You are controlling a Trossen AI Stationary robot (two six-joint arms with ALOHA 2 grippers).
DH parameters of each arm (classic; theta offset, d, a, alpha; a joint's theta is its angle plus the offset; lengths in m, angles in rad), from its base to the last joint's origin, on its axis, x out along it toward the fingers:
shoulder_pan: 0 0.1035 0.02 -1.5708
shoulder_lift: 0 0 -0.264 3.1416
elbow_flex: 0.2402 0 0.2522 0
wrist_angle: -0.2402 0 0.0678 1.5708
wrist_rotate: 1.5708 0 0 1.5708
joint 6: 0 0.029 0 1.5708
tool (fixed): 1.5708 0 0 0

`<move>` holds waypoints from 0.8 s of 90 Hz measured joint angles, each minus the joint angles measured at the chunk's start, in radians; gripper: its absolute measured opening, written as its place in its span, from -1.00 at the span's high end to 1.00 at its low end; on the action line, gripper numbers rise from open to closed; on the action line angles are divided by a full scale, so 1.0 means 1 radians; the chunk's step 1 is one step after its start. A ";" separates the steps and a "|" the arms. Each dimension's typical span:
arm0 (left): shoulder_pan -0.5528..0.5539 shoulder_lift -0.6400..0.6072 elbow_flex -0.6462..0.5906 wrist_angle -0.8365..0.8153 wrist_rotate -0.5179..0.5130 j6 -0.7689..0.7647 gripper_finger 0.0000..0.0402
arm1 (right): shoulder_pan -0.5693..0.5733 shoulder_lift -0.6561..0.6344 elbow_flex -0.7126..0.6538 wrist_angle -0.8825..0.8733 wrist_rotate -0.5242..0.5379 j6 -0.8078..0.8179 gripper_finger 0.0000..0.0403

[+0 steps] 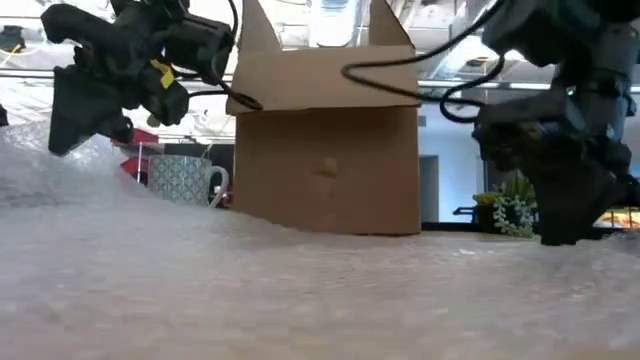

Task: Wrap mug
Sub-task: Prepare the right transparent bubble wrap, then wrap the blue patterned mug with the right transparent bubble wrap

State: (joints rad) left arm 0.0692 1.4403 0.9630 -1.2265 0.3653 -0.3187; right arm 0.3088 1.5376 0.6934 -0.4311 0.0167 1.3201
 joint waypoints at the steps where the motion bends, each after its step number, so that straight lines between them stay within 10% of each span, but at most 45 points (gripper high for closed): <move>1: -0.003 0.000 0.000 0.007 0.000 -0.008 0.98 | -0.003 -0.001 0.002 -0.013 0.000 -0.003 1.00; 37: -0.004 -0.018 0.032 -0.089 -0.025 -0.056 0.35 | -0.116 -0.129 0.005 -0.328 0.020 -0.065 1.00; 72: 0.006 -0.194 0.096 -0.063 -0.272 0.129 0.31 | -0.083 -0.252 0.025 -0.314 0.022 0.057 1.00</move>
State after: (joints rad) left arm 0.0750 1.2459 1.0589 -1.2897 0.0937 -0.1895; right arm 0.2261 1.2861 0.7182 -0.7448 0.0390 1.3775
